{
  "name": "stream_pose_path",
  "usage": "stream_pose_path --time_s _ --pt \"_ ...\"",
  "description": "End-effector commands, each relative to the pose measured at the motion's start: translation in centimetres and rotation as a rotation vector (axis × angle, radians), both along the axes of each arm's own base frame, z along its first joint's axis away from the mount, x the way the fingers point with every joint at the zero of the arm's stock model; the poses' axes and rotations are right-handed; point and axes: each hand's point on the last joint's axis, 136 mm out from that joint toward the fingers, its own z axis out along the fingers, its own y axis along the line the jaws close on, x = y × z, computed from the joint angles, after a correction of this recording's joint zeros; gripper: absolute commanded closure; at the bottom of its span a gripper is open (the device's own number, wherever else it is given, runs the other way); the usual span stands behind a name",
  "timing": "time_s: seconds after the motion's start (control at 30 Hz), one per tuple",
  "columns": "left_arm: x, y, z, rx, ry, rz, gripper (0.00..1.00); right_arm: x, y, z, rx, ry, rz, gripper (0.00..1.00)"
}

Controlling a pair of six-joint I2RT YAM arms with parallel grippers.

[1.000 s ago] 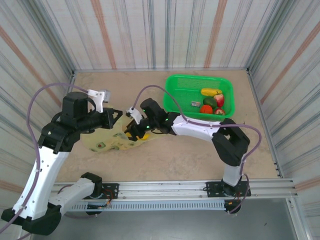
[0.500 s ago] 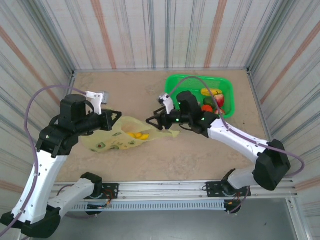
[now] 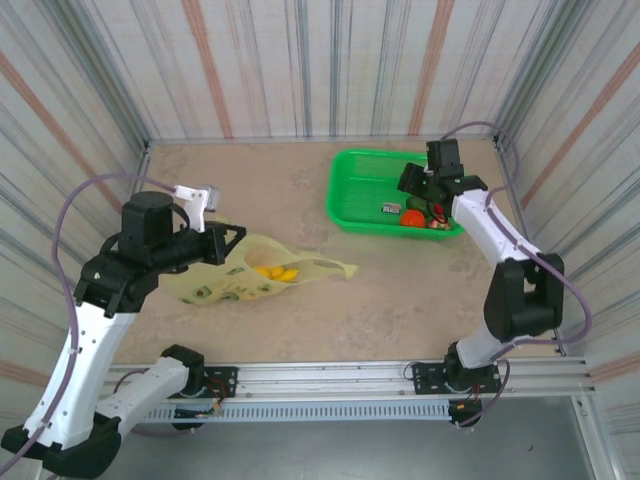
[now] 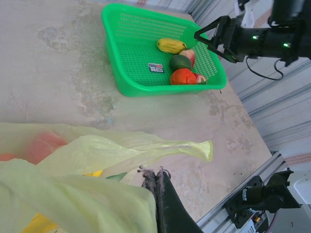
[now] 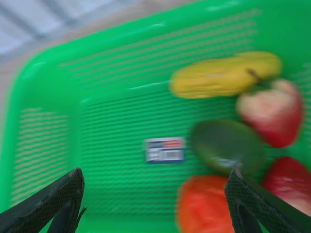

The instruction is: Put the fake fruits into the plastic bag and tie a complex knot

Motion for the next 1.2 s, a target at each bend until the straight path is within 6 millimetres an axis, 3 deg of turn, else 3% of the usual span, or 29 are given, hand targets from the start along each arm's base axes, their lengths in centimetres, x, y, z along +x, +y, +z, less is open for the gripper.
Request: stream_pose_path --time_s 0.0,0.27,0.53,0.8,0.97,1.17 --pt "0.1 -0.2 0.2 -0.015 -0.008 -0.016 1.0 -0.1 -3.2 -3.3 -0.037 0.169 -0.175 0.2" --pt "0.4 -0.4 0.0 -0.012 0.0 -0.018 1.0 1.2 -3.5 -8.0 -0.057 0.324 -0.209 0.14" --pt "0.7 -0.7 -0.1 -0.007 0.012 -0.027 1.0 2.2 -3.8 -10.8 -0.057 0.358 -0.215 0.13" --pt "0.9 -0.8 -0.2 -0.002 0.016 -0.025 1.0 2.8 -2.5 -14.0 0.006 0.411 -0.184 0.21" --pt "1.0 -0.7 -0.2 0.002 0.018 -0.023 1.0 3.1 -2.1 -13.0 0.027 0.371 -0.164 0.29" --pt "1.1 -0.7 -0.2 0.003 0.018 -0.022 1.0 3.3 -2.1 -8.3 0.04 0.267 -0.146 0.32"
